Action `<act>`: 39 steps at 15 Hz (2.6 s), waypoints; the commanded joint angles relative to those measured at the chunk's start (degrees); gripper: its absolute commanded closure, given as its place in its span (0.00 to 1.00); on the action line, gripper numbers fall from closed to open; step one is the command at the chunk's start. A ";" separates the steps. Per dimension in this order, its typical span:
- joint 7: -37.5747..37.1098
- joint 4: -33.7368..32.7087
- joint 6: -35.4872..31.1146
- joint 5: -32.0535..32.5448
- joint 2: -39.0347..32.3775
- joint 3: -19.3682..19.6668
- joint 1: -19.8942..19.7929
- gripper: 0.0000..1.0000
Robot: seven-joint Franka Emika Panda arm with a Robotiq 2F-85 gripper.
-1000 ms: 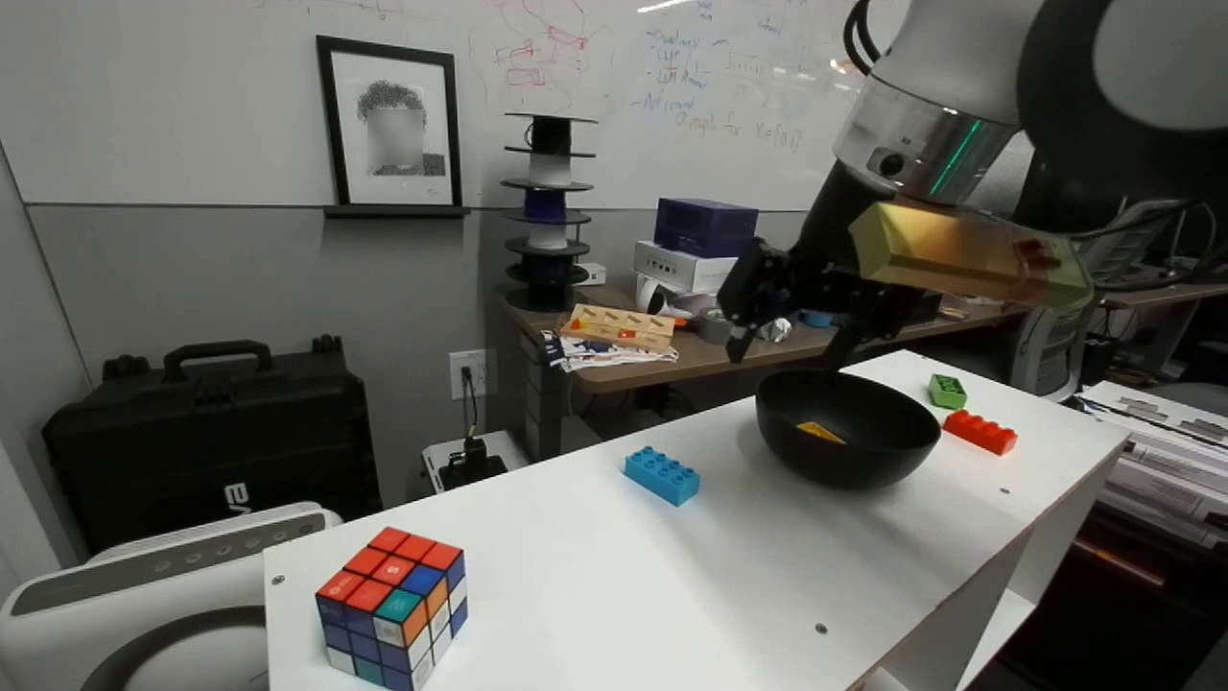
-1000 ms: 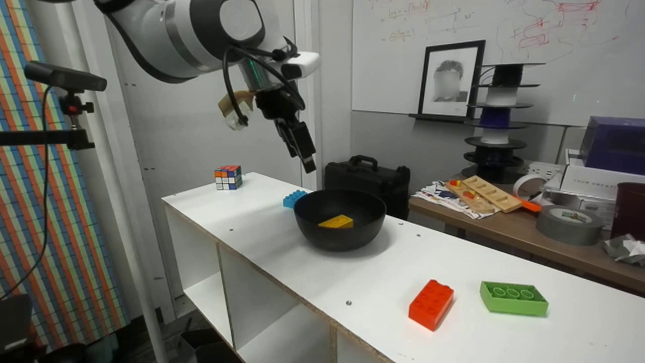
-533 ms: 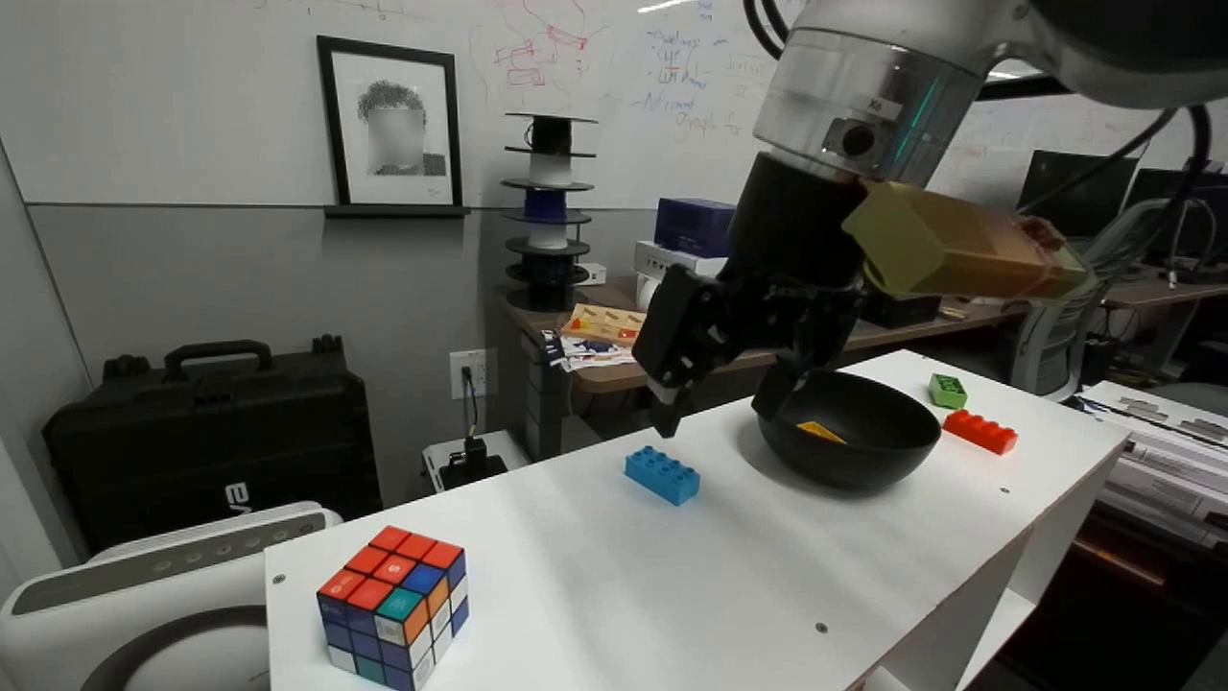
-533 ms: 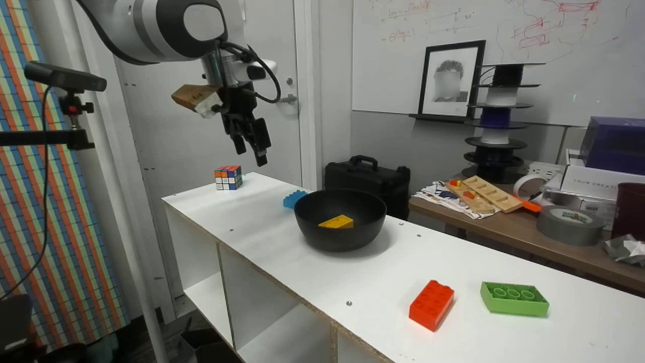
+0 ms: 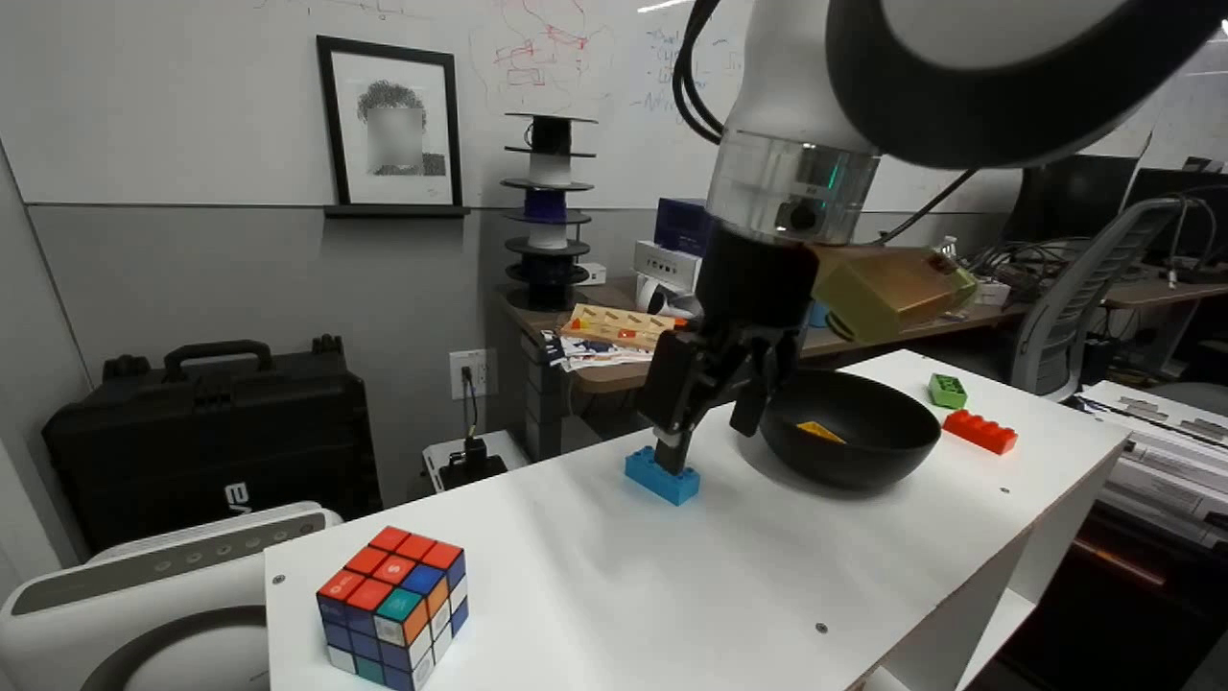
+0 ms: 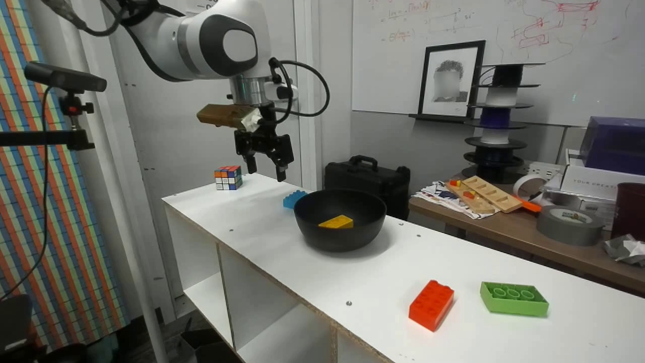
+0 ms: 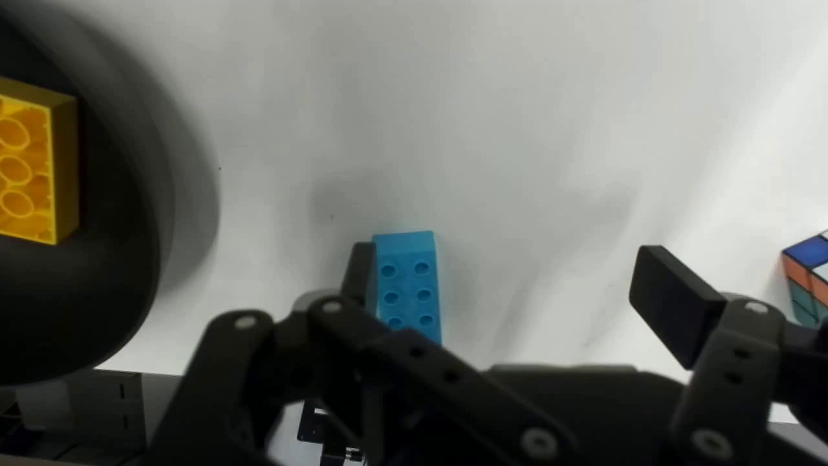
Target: Put all the toy blocks into the black bowl.
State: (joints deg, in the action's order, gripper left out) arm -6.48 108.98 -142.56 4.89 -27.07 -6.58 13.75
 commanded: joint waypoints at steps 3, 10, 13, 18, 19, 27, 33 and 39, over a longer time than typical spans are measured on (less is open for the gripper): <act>0.29 -10.17 -0.96 4.77 -10.06 3.27 0.85 0.00; 0.54 -18.10 -1.28 4.56 -17.69 3.12 1.89 0.00; 0.58 -18.21 -0.32 4.37 -17.66 2.90 2.63 0.35; 0.78 -13.14 -1.23 3.26 -13.60 1.45 2.22 0.73; 1.57 -12.02 -1.28 2.49 -12.80 0.44 1.63 0.80; 3.01 7.73 -11.13 -7.02 4.47 -3.49 -4.39 0.77; 3.18 19.84 -19.54 -13.41 16.24 0.09 -11.37 0.77; -1.93 22.21 -23.10 -7.16 15.66 7.51 -11.91 0.39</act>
State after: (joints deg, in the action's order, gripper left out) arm -4.80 129.39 -161.81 -6.06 -11.78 -1.65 0.66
